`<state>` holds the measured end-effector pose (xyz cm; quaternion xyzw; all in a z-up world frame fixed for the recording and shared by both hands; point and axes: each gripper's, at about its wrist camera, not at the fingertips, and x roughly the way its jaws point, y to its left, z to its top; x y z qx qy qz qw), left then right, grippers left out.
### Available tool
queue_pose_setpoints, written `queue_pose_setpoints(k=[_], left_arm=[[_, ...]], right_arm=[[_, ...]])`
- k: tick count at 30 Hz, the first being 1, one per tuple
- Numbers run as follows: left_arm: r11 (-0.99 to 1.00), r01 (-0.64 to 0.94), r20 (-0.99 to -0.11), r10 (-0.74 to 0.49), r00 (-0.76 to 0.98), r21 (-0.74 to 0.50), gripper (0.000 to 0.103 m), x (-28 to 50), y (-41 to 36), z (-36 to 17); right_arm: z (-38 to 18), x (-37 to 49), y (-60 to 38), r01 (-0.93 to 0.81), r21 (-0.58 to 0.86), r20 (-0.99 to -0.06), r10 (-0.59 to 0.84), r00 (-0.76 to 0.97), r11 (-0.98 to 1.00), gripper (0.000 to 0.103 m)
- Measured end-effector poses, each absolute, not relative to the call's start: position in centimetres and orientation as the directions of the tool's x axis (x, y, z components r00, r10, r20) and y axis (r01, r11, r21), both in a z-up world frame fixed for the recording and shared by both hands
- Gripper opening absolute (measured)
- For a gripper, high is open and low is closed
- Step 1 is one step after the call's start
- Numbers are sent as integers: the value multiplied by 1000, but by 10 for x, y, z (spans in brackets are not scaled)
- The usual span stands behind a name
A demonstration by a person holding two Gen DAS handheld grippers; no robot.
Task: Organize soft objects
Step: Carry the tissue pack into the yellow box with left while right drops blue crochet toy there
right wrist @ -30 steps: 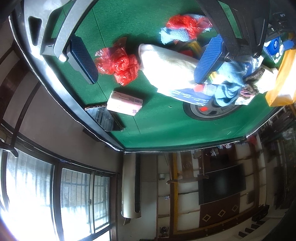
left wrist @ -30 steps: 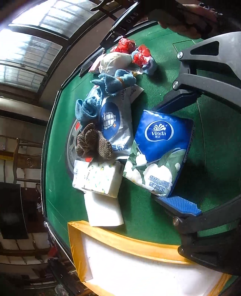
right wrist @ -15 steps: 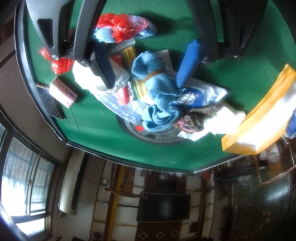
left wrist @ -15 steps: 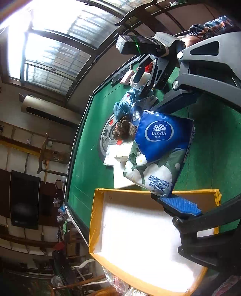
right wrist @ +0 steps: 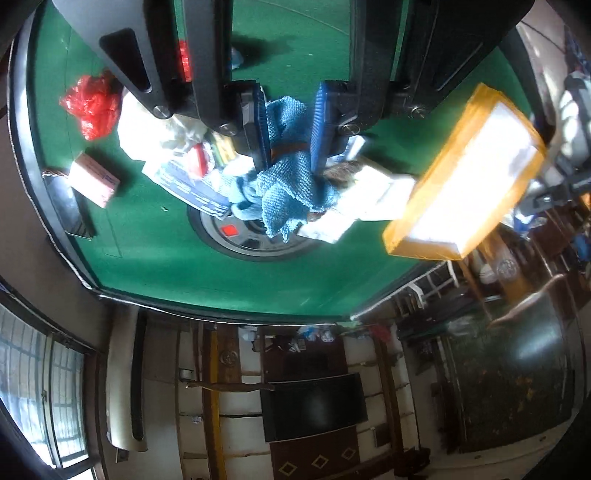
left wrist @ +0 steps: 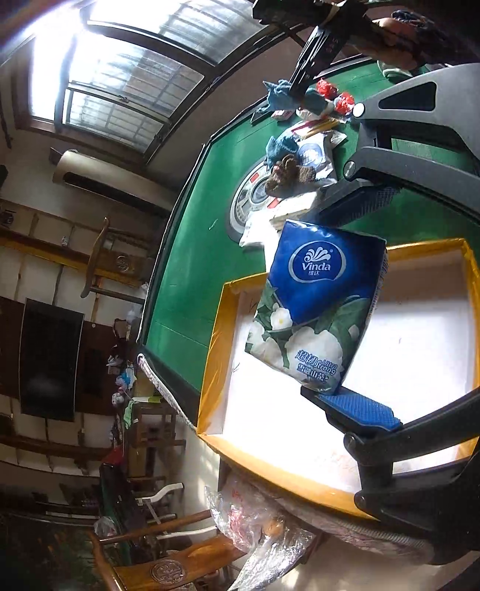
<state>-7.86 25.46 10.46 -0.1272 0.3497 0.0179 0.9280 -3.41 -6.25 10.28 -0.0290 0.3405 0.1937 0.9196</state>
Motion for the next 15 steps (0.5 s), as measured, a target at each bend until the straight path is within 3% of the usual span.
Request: queue_pose_setpoints(k=[8,15], left_arm=[[943,-220,-739,-38,673,-249,82,10,299,74],[905,-254,-743,-93,663,-340,82,45,326,42]], right_arm=[[118,-1,32,-527,340,-648,600,468,779,19],[78,55,127,-500,471,-683,659,313,726,19]])
